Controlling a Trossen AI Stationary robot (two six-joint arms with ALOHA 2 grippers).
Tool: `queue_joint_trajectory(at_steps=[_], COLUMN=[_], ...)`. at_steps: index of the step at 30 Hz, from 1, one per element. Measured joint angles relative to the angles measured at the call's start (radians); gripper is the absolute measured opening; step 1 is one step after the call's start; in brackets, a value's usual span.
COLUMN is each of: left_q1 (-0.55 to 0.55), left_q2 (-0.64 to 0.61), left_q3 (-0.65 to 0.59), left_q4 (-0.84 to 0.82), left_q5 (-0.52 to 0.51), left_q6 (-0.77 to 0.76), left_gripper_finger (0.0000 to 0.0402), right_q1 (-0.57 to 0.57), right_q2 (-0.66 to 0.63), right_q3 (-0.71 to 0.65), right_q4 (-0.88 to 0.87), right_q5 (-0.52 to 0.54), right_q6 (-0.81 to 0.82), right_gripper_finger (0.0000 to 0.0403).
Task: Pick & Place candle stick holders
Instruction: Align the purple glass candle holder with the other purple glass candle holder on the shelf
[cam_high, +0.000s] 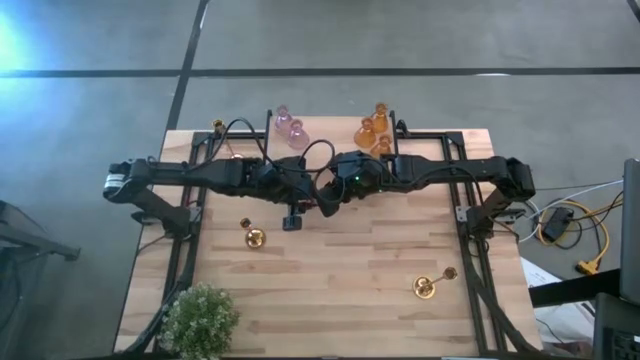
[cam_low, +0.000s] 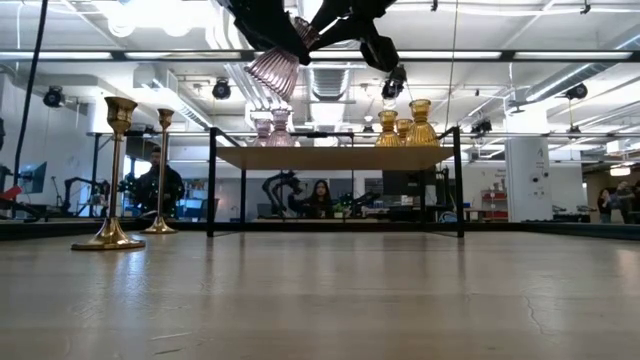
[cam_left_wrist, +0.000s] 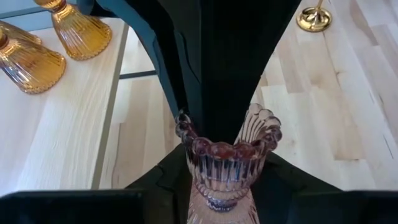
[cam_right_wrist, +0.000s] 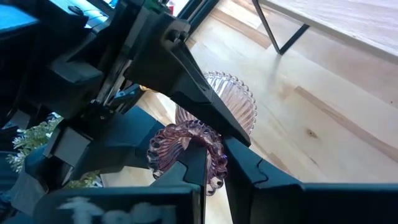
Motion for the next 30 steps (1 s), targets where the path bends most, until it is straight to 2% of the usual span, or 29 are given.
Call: queue_joint_trajectory(at_steps=[5,12,17,20,24,30], left_q1=[0.000,0.000,0.002,0.002,0.002,0.015], left_q2=[-0.001,-0.054,-0.099,-0.129,-0.170,-0.213], left_q3=[0.018,0.020,0.020,0.020,0.027,0.027], left_q4=[-0.019,-0.040,-0.062,-0.051,0.014,0.113], left_q5=[-0.017,-0.041,-0.122,-0.151,-0.193,-0.258], left_q6=[-0.008,-0.044,-0.049,-0.058,-0.084,-0.119], left_gripper_finger=[0.0127,0.0127,0.0127,0.0127,0.0127,0.0127], right_q1=[0.000,-0.001,-0.001,-0.001,0.018,0.027], right_q2=[-0.001,-0.063,-0.134,-0.186,-0.245,-0.386], right_q3=[0.001,0.005,0.001,0.002,-0.015,-0.092], right_q4=[0.002,-0.082,-0.205,-0.315,-0.457,-0.502], right_q5=[-0.015,-0.019,-0.022,0.004,0.090,0.183], right_q6=[0.006,0.027,0.026,0.026,0.054,0.082], right_gripper_finger=[0.0034,0.0121,0.0156,0.0163,0.0163,0.0149])
